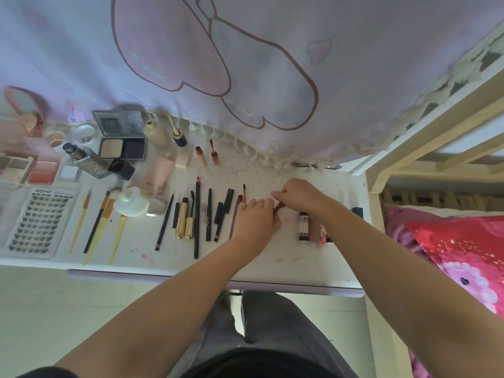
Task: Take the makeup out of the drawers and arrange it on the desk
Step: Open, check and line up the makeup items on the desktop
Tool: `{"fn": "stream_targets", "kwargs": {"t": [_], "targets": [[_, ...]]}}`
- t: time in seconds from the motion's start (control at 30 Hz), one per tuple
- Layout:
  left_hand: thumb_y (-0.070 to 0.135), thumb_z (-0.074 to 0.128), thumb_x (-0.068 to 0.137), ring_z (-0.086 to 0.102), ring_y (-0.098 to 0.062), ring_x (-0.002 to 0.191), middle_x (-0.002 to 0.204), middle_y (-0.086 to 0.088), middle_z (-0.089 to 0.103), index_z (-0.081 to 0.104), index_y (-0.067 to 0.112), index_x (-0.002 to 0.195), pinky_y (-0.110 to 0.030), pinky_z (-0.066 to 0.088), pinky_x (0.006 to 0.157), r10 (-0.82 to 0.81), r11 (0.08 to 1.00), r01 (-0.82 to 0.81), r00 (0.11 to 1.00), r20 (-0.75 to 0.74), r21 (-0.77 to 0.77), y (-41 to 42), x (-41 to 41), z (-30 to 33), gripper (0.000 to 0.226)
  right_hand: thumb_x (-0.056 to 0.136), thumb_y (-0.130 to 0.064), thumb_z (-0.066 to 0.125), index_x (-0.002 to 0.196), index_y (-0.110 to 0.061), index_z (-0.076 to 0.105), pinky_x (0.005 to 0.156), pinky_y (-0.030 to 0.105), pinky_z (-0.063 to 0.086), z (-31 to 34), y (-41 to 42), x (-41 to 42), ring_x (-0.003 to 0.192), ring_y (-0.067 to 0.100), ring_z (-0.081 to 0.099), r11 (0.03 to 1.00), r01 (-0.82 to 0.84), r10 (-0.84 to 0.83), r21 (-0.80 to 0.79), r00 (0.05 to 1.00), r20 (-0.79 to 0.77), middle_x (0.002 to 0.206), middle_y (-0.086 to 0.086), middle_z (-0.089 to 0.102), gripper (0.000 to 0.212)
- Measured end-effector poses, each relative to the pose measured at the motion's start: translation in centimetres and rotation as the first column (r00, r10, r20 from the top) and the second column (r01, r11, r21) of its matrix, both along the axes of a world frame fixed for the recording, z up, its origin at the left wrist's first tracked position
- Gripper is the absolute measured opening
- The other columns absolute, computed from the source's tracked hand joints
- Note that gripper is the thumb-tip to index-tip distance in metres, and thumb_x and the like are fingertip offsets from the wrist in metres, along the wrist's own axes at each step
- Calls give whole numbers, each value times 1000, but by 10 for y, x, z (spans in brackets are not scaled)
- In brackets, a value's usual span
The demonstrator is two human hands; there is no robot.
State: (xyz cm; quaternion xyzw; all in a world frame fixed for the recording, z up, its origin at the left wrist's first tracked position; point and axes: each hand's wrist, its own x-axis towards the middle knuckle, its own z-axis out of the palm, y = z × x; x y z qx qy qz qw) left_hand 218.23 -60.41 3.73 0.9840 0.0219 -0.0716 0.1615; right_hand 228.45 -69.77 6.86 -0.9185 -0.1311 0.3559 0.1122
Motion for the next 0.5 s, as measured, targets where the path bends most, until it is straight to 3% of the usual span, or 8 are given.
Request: {"fn": "stream_targets", "kwargs": {"t": [0.07, 0.13, 0.3, 0.4, 0.5], "targets": [[28, 33, 101, 49, -18, 59, 68, 7, 45, 47, 12, 101, -25, 28, 52, 55, 983, -54, 998, 1, -176, 11, -8, 6, 22, 95, -35, 48, 62, -9, 52, 53, 25, 37, 14, 1, 0, 49, 13, 42, 987, 44, -39, 154, 999, -33, 56, 1, 48, 42], [29, 30, 102, 39, -9, 46, 60, 10, 41, 46, 14, 102, -24, 21, 43, 79, 940, -77, 997, -8, -332, 22, -14, 17, 21, 94, -33, 50, 61, -12, 48, 46, 20, 33, 28, 1, -6, 42, 9, 39, 945, 93, -86, 314, 996, -36, 54, -1, 48, 39], [28, 34, 101, 39, -10, 51, 61, 6, 44, 50, 23, 81, -27, 33, 52, 46, 764, -108, 993, -113, -637, 52, -19, 44, 26, 95, -34, 49, 66, -15, 47, 49, 19, 35, 45, 5, -33, 44, 4, 41, 820, 101, -137, 563, 990, 22, 64, 7, 61, 35], [31, 38, 99, 41, 0, 44, 60, 7, 45, 51, 28, 77, -13, 35, 45, 4, 755, -78, 994, -113, -651, 73, -25, 53, 26, 97, -30, 46, 77, -15, 56, 48, 15, 38, 54, 6, -45, 47, 2, 50, 772, 119, -95, 624, 993, -72, 56, -7, 60, 27], [37, 43, 97, 43, 3, 44, 58, 11, 47, 48, 34, 75, -10, 34, 45, -36, 833, 5, 998, -46, -553, 85, -31, 56, 23, 96, -47, 42, 81, -18, 65, 44, 13, 36, 66, 7, -47, 43, 5, 46, 871, 141, -63, 470, 982, -176, 49, -9, 57, 40]]}}
